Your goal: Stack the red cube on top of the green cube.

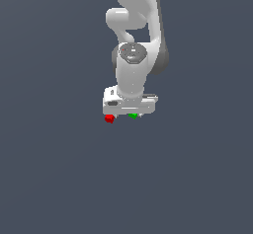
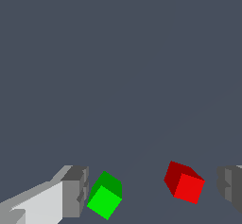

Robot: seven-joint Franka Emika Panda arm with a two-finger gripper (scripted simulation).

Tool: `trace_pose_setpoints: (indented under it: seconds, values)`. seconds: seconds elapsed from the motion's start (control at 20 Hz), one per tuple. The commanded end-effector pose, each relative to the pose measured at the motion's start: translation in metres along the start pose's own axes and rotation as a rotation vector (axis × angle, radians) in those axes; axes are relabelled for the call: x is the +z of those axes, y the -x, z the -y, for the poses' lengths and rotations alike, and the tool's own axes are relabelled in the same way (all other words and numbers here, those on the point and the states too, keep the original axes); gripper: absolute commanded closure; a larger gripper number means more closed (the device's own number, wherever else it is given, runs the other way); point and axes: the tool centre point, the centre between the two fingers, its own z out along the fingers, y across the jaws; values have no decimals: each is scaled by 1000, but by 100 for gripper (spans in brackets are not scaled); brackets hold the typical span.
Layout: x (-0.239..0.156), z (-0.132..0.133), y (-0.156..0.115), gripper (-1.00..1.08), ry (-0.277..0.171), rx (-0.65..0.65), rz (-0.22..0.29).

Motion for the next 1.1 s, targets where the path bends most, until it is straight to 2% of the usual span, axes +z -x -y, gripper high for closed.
trace_pose_setpoints:
  seconds: [0.0,0.5,1.05]
  values:
    - [0,0,0,-92,0,0,0]
    - [18,-21,16,-92,-6,67,-5]
    - [72,-73,69,-92,-25,260,-17]
